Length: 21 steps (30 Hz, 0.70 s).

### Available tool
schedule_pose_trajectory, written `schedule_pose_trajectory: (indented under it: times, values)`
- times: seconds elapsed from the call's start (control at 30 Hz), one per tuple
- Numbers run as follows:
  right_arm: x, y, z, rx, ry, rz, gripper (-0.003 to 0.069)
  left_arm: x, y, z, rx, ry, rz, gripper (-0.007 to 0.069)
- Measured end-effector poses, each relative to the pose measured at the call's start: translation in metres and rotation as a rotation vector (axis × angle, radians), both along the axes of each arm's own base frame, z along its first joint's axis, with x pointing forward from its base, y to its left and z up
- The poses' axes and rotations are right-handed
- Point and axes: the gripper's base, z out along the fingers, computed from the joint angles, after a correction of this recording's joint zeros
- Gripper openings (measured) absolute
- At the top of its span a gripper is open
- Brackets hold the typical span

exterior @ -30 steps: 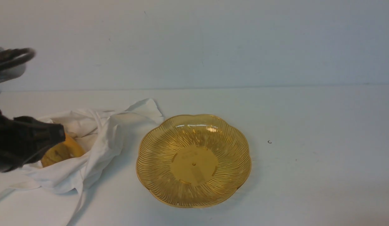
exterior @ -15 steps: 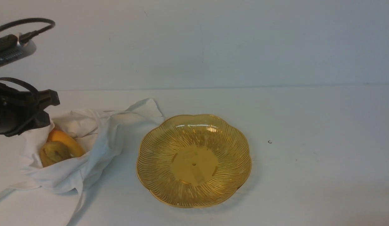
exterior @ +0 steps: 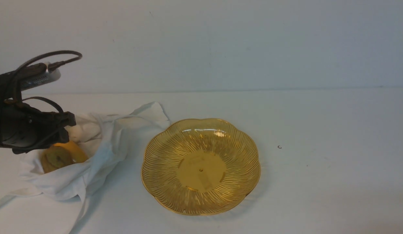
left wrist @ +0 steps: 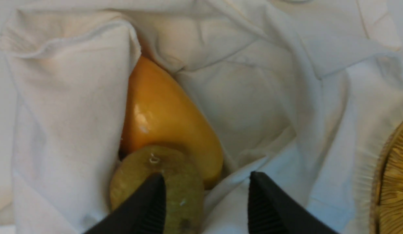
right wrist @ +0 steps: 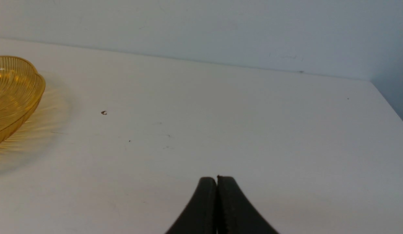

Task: Take the fruit out of the cloth bag on the white table and place them on a plate.
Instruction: 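Reach into the cloth bag and grasp the kiwi with the left gripper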

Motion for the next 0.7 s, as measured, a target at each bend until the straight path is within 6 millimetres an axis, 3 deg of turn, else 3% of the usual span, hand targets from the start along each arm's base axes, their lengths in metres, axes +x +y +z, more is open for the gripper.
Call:
schedule_pose_trajectory:
  times: [0.1,0.23,0.47,0.7]
  values:
    - [0.0,0.0,0.0,0.0,0.0,0.0,-0.0013,0.002,0.002,-0.006,0.035,0.017,-0.018,0.0453]
    - [0.0,0.0,0.0,0.0,0.0,0.0,-0.0013,0.004,0.003,-0.012,0.05,0.034,-0.027,0.0512]
    - [0.0,0.0,0.0,0.0,0.0,0.0,-0.0013,0.011,0.005,-0.028,0.06,0.067,-0.032,0.0521]
    - [0.0,0.0,0.0,0.0,0.0,0.0,-0.0013,0.012,0.009,-0.032,0.136,0.075,-0.078,0.0518]
